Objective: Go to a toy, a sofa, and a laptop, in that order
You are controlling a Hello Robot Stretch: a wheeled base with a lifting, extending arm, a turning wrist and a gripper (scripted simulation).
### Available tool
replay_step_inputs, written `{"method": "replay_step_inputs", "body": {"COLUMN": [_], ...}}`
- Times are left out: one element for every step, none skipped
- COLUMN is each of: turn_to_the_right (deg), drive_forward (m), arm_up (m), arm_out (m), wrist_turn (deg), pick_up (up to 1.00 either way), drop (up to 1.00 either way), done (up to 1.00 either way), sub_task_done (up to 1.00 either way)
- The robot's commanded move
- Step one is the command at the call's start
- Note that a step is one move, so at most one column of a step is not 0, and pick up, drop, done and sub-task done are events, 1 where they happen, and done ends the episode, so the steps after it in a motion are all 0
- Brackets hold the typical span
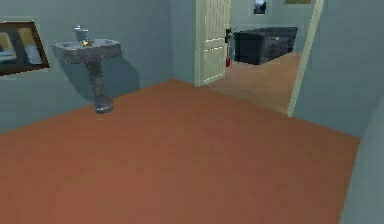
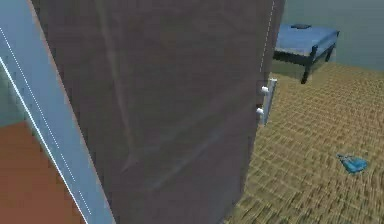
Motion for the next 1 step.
{"method": "replay_step_inputs", "body": {"turn_to_the_right": [0.0], "drive_forward": [0.3], "arm_up": [0.0], "arm_out": [0.0], "wrist_turn": [0.0], "pick_up": [0.0], "drop": [0.0], "done": [0.0], "sub_task_done": [0.0]}}
